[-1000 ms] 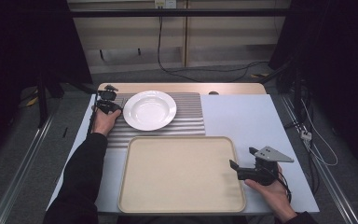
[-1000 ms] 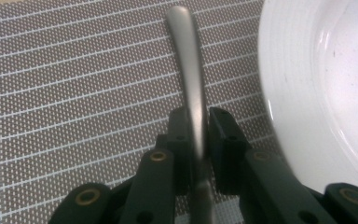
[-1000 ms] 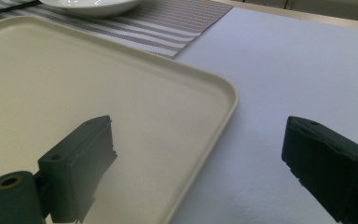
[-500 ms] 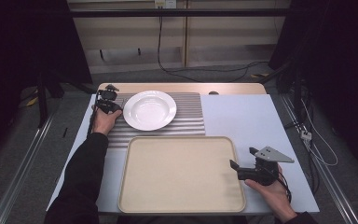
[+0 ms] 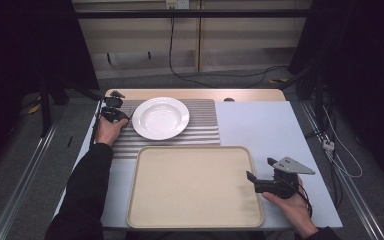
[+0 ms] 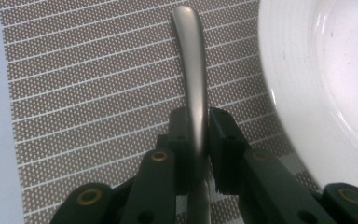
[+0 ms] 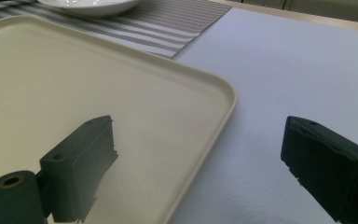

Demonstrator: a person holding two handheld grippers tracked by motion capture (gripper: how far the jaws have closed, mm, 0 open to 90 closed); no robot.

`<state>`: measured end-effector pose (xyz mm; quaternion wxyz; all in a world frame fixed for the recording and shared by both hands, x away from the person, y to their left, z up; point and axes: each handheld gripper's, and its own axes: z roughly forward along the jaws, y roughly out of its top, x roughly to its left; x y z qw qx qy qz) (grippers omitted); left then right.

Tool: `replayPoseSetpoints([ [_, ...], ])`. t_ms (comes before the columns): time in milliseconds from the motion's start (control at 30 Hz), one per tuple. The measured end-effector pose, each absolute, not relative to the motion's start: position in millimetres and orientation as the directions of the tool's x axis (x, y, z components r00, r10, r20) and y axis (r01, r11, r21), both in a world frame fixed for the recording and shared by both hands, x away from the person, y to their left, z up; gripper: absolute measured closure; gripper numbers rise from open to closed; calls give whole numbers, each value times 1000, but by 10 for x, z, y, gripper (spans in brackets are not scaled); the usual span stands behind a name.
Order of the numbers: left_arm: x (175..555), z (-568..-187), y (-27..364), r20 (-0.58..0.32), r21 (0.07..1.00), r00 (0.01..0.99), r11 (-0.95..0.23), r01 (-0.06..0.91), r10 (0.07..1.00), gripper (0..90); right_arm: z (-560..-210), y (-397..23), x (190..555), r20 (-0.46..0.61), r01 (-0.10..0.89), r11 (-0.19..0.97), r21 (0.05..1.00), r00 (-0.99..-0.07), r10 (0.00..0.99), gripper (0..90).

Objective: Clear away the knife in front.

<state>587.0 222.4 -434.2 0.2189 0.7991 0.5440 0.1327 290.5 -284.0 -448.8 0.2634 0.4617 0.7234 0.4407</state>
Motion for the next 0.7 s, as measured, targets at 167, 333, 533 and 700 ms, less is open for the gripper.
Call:
replayPoseSetpoints([
  [167, 5836, -4331, 2270, -22, 501, 364, -305, 810, 931, 801, -4488, -2837, 2905, 24, 435, 187, 881, -435, 900, 98],
  [333, 5797, -4320, 2336, -22, 506, 363, -303, 808, 931, 801, -4490, -2831, 2911, 25, 436, 188, 880, -437, 899, 98],
  [533, 5751, -4258, 2384, -32, 518, 364, -296, 803, 931, 801, -4490, -2831, 2912, 25, 437, 188, 880, -438, 899, 98],
  [700, 5687, -4211, 2394, -35, 529, 377, -303, 793, 926, 801, -4488, -2830, 2909, 26, 437, 187, 880, -437, 899, 98],
])
